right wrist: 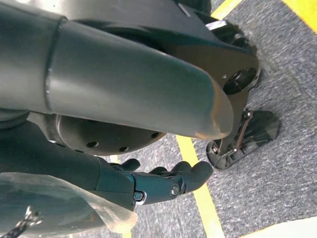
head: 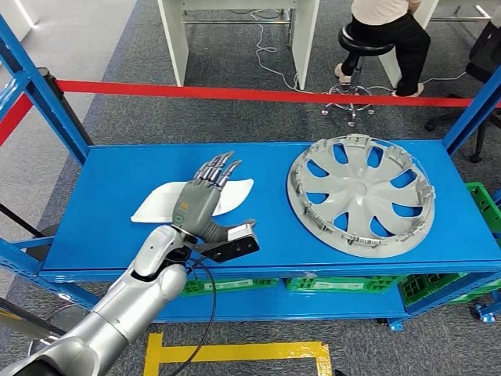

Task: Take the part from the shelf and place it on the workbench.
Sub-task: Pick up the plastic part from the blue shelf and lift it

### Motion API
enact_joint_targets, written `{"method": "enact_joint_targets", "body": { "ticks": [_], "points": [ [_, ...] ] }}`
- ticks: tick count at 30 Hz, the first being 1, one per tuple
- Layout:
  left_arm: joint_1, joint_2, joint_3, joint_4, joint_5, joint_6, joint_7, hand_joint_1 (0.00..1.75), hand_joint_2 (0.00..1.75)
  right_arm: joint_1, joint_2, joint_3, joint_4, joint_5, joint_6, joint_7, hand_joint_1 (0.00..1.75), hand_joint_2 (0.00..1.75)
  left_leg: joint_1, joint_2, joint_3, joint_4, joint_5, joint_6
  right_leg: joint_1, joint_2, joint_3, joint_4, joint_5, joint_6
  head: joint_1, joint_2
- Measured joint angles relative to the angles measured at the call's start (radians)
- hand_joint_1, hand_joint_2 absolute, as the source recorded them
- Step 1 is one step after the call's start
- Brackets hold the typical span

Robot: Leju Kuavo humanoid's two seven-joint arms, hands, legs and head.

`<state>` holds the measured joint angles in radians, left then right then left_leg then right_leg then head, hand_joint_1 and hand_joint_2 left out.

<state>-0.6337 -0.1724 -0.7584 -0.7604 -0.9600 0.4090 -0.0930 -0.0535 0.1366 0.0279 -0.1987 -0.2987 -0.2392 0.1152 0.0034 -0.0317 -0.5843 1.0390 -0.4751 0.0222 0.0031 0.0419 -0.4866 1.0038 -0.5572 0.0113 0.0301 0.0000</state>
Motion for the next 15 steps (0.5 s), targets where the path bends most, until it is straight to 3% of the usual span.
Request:
{"method": "enact_joint_targets", "body": {
  "ticks": [10, 15],
  "points": [
    [0.000, 0.000, 0.000, 0.009, -0.007, 0.003, 0.003, 0.00, 1.75, 0.000, 0.000, 0.001, 0.000, 0.004, 0.000, 0.001, 0.00, 0.00, 0.000, 0.000, 0.000, 0.000, 0.000, 0.000, 0.000, 0.000, 0.000, 0.000, 0.000, 0.000, 0.000, 0.000],
    [-0.002, 0.001, -0.003, 0.079, -0.074, 0.003, 0.027, 0.00, 1.75, 0.000, 0.000, 0.010, 0.001, 0.018, -0.015, 0.015, 0.00, 0.00, 0.000, 0.000, 0.000, 0.000, 0.000, 0.000, 0.000, 0.000, 0.000, 0.000, 0.000, 0.000, 0.000, 0.000]
  ]
}}
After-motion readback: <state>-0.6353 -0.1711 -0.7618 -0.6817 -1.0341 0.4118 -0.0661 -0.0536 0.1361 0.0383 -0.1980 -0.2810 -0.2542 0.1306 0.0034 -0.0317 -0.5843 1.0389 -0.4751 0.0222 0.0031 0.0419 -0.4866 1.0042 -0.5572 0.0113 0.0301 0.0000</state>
